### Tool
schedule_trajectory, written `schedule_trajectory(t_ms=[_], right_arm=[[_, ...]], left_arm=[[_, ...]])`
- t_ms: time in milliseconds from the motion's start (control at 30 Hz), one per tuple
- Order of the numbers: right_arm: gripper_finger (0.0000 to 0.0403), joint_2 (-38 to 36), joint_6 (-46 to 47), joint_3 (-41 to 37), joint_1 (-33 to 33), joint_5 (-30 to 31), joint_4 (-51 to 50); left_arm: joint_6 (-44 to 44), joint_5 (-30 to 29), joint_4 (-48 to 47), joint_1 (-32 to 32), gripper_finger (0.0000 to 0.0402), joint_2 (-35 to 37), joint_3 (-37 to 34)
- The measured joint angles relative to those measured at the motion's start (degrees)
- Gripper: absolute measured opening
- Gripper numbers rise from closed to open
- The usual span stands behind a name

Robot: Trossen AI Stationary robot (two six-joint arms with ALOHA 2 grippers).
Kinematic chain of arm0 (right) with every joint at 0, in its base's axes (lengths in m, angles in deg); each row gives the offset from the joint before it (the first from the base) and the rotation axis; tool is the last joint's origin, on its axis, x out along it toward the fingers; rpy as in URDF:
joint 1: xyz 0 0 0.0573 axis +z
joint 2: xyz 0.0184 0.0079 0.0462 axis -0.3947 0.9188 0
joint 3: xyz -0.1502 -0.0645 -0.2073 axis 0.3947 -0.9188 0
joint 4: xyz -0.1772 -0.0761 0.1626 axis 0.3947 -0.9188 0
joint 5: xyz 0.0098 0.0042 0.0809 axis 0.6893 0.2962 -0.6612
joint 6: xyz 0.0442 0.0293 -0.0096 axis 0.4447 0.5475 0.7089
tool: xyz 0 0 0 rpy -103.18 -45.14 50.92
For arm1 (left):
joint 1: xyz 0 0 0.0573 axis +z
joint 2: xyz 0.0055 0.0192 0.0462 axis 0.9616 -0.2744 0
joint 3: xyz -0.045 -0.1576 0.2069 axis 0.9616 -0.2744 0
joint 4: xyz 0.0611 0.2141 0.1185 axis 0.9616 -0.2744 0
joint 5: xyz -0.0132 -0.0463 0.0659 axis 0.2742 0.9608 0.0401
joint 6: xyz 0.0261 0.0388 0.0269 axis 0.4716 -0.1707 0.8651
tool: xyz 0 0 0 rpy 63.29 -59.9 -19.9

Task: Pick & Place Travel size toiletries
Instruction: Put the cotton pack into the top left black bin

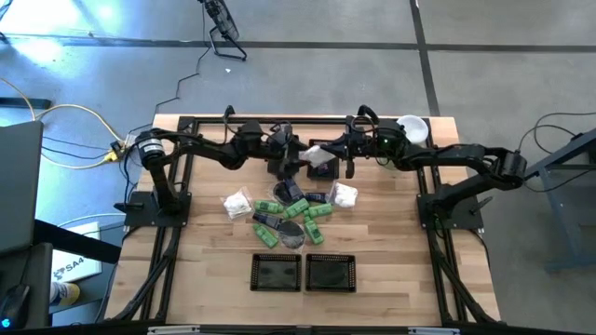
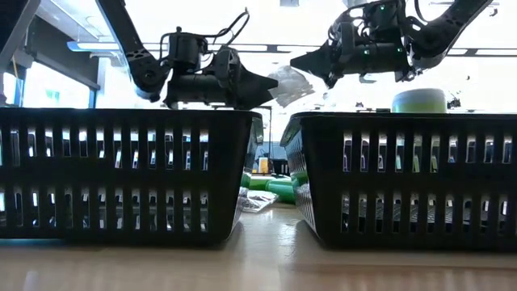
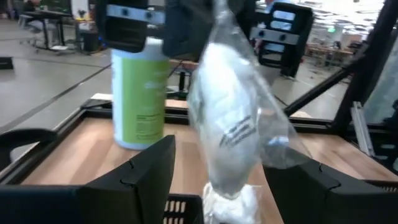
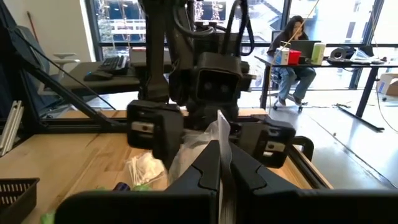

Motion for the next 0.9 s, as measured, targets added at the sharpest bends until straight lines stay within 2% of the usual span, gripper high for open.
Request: schedule_trajectory(t_ms=[267,900], right_arm=[[0.0002,0.0,-0.02,-0.02,0.0,5.58,-0.09],[0.0002,-0.02,0.01,-0.02,0.11,-0.1,0.31]], left_arm=[[0.15,1.26,-3.2,-0.18,0.023,-0.05,0.82],[-0.28,-1.83,-2.91,-0.66,0.023,-0.09,1.91]])
